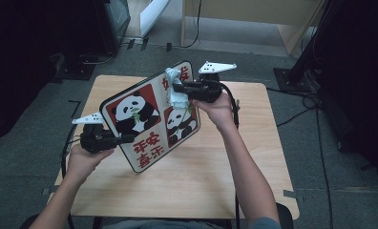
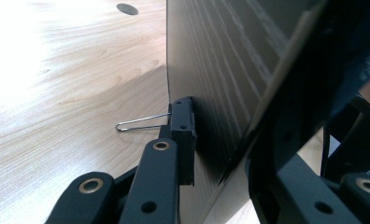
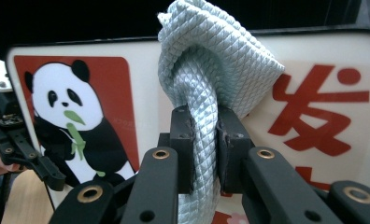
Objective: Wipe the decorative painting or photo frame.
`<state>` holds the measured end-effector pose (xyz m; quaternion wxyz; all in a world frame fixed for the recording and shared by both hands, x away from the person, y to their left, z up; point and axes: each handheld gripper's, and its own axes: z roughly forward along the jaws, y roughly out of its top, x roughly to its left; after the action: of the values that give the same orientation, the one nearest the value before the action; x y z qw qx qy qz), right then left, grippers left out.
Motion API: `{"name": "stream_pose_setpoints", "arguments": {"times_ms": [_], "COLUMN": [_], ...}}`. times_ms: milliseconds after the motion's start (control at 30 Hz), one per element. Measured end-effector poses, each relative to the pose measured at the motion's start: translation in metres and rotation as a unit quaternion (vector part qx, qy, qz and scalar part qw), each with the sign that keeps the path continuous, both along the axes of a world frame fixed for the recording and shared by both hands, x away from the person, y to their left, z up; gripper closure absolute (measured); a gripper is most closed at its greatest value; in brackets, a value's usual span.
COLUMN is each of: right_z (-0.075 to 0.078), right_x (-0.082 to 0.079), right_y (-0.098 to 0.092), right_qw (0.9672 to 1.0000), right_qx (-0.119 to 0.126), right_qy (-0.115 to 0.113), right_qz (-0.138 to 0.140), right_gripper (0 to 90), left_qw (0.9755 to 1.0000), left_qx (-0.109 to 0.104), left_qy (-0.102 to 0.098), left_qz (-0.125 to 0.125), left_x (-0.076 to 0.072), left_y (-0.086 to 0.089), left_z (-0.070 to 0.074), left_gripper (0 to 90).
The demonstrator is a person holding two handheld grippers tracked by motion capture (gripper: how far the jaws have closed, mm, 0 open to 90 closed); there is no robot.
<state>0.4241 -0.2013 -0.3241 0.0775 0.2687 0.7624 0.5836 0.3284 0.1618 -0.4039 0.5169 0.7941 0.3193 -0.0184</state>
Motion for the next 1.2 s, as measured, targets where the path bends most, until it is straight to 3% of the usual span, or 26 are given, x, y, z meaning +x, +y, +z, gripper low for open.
{"name": "stream_pose_setpoints", "arguments": {"times_ms": [167,267,433,733,833,1200], "right_z": [-0.006,-0.007,-0.013,-0.024,-0.028,-0.043], "right_x": [0.005,0.005,0.005,0.004,0.003,-0.001], "right_y": [-0.002,-0.002,-0.002,-0.005,-0.005,-0.008], "right_qw": [0.9996,0.9995,0.9996,0.9991,0.9992,0.9984], "right_qx": [-0.008,-0.013,-0.009,-0.021,-0.023,-0.036], "right_qy": [0.018,0.016,0.012,0.027,0.021,0.037], "right_qz": [-0.021,-0.024,-0.025,-0.025,-0.025,-0.025], "right_gripper": [79.6,79.5,79.4,79.3,79.3,79.4], "left_qw": [1.0,1.0,1.0,1.0,1.0,1.0], "left_qx": [0.0,0.0,-0.001,-0.002,-0.001,-0.001], "left_qy": [0.002,0.002,0.003,0.003,0.003,0.003], "left_qz": [-0.001,-0.001,-0.001,-0.002,-0.003,-0.003], "left_x": [0.0,0.0,0.0,0.001,0.001,0.0], "left_y": [0.0,0.0,0.0,0.0,0.0,0.0], "left_z": [0.0,0.0,0.0,0.0,0.0,0.0], "left_gripper": [77.4,77.4,77.3,77.2,77.2,77.2]}}
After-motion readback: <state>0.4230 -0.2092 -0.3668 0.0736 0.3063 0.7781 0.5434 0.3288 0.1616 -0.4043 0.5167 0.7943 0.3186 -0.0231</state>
